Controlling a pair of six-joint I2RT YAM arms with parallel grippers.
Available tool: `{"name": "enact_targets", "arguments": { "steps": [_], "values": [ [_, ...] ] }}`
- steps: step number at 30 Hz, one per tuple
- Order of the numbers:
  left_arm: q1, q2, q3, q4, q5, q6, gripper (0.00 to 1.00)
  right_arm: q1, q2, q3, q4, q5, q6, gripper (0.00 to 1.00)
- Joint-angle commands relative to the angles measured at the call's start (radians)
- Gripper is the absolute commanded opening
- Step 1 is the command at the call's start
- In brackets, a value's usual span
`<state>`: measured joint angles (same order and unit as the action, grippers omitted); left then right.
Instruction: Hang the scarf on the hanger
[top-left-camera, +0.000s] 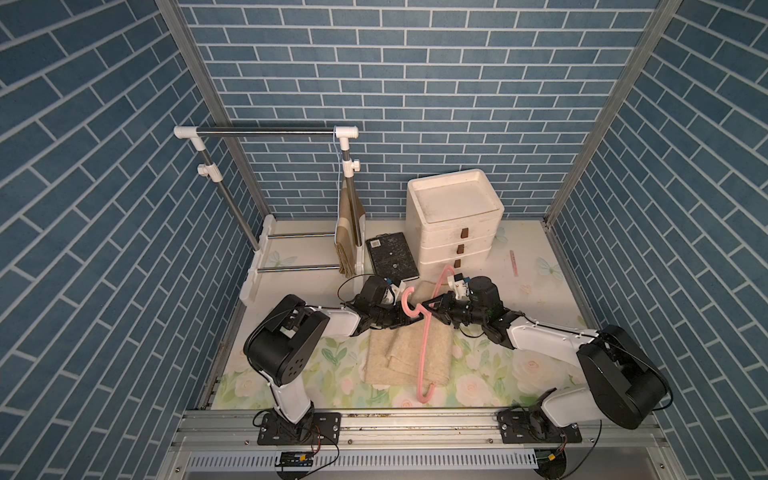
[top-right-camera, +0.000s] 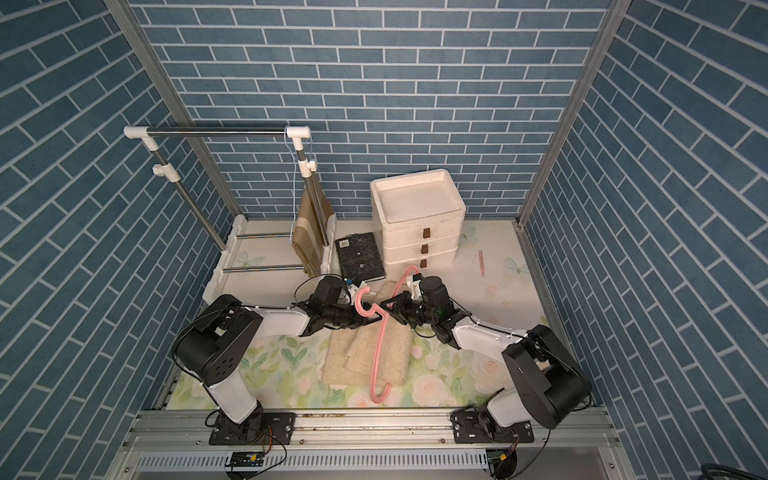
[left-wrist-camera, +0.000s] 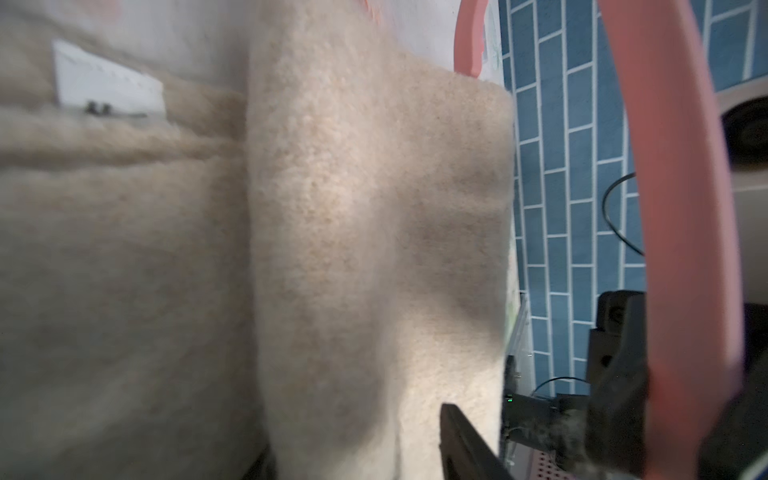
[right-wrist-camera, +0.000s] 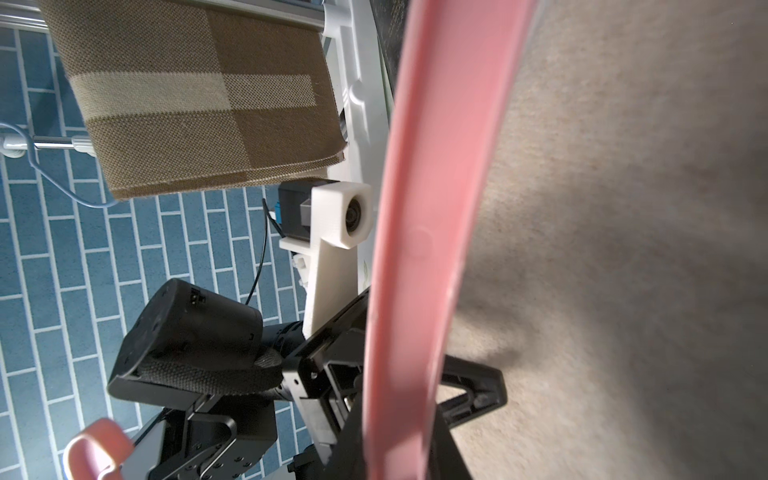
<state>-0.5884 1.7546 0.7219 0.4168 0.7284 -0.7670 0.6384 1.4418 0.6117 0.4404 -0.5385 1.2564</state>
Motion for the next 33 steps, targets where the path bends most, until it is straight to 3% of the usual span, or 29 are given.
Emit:
{"name": "enact_targets", "arguments": {
  "steps": [1,5,11,17,22,28,33],
  "values": [
    [-0.006,-0.02,-0.03,0.046,0.027,-0.033,0.32,-0.004,-0.006,-0.003,0.05,-0.024,-0.025,0.0],
    [-0.005,-0.129,-0.048,-0.017,-0.032,-0.019,0.09,-0.005,-0.002,0.003,0.061,-0.046,-0.023,0.0],
    [-0.002,-0.342,-0.093,-0.189,-0.173,-0.014,0.0,-0.005,0.032,0.016,0.16,-0.131,0.012,0.0],
    [0.036,-0.539,-0.126,-0.396,-0.297,-0.002,0.0,-0.004,0.078,0.041,0.2,-0.21,0.018,0.0],
    [0.073,-0.625,-0.17,-0.486,-0.357,0.0,0.0,-0.004,0.103,0.043,0.203,-0.246,0.013,0.0],
    [0.097,-0.635,-0.208,-0.509,-0.406,0.01,0.0,-0.014,0.112,0.035,0.188,-0.266,-0.011,0.0],
    [0.108,-0.558,-0.246,-0.416,-0.421,0.024,0.04,-0.059,0.09,0.017,0.146,-0.276,-0.042,0.0]
  ]
}}
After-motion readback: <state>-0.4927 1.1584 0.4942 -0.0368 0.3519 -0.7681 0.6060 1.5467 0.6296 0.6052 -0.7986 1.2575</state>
